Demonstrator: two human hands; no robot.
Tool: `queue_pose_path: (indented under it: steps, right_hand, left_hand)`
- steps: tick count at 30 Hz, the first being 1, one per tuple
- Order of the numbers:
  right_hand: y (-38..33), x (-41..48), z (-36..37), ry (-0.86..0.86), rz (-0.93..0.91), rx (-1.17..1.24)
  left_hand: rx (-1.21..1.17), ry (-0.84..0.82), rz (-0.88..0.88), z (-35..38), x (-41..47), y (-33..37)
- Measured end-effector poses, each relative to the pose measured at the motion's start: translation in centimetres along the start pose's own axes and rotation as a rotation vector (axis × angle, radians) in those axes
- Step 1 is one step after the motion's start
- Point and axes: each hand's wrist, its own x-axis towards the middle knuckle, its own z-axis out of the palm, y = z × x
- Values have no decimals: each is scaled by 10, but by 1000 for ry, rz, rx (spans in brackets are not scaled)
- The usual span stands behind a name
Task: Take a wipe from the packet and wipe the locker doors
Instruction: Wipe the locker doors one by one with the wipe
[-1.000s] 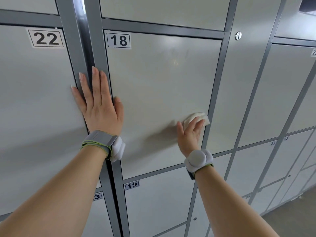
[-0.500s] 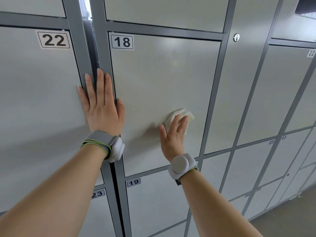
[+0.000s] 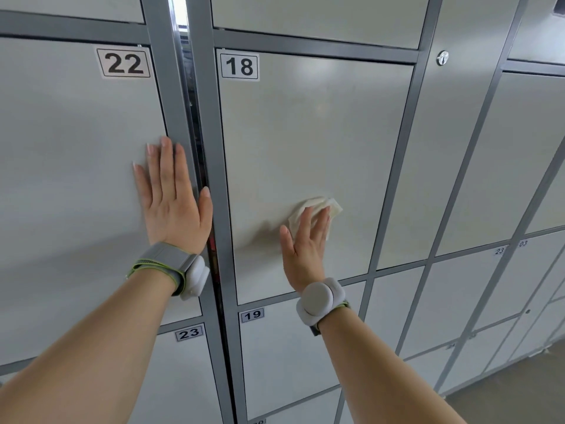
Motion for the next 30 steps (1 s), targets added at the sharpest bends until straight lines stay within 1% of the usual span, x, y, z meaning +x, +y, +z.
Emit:
queue_pose_path:
  steps: [2,4,7,11,15,18,19,23,26,28,30]
  right_hand:
    - [-3,-6,2,-31,54,25]
    - [-16,-2,-1,-44,68,98]
    - [-34,7,-3,-25,-27,114]
    - [-28,4,7,32,-125,32]
    - [-14,-10,16,0,-68,-30]
    - [-24,-14,17,-58,-3,10]
    - [-32,-13,18,-73,-12,35]
    - [-53,-12,28,-45,-168,33]
    - [-42,-13,34,-5,-221,-39]
    - [-32,-18,38,3,-225,-79]
    - [-27,-25,42,-6,-183,-74]
  left_hand:
    - [9,-17,13,1,-1,-1]
    - [20,-20,18,1,-1,-2]
    - [30,-29,32,1,-3,-3]
    - [30,-27,35,1,-4,-6]
    - [28,-21,43,1,-4,-5]
    - [21,-26,40,1,-4,-4]
    - [16,-27,42,0,-4,-4]
    - [-11,-53,66,-7,-3,-9]
    - [-14,-61,105,-13,-4,-14]
    - [-7,-55,81,-17,-6,-19]
    - [-1,-50,38,-18,-9,-22]
